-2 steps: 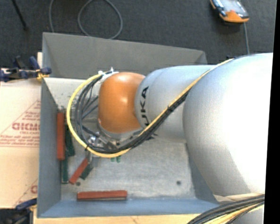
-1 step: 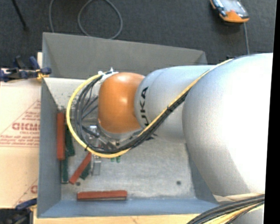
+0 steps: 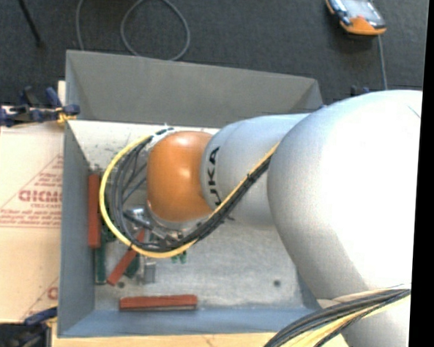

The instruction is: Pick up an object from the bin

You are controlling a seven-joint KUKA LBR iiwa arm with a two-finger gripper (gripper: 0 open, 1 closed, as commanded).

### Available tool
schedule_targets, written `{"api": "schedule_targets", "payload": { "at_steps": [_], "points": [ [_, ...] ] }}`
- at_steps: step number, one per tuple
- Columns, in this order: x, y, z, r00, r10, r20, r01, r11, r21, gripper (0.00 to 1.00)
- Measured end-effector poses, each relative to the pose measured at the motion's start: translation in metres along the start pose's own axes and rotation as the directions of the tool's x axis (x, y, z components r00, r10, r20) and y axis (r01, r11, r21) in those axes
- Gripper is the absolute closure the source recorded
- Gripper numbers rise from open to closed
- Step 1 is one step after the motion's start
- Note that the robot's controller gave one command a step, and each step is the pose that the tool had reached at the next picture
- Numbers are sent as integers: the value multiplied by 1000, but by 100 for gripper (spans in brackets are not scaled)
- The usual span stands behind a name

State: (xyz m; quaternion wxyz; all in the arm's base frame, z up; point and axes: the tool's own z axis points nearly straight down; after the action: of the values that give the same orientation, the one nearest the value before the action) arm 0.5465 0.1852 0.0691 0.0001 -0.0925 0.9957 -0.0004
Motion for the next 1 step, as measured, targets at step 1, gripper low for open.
{"api": "schedule_targets", "payload": {
  "at_steps": [1],
  "points": [
    [-1,0,-2,1000,3,3,-3,1000,-1,100]
  ]
}}
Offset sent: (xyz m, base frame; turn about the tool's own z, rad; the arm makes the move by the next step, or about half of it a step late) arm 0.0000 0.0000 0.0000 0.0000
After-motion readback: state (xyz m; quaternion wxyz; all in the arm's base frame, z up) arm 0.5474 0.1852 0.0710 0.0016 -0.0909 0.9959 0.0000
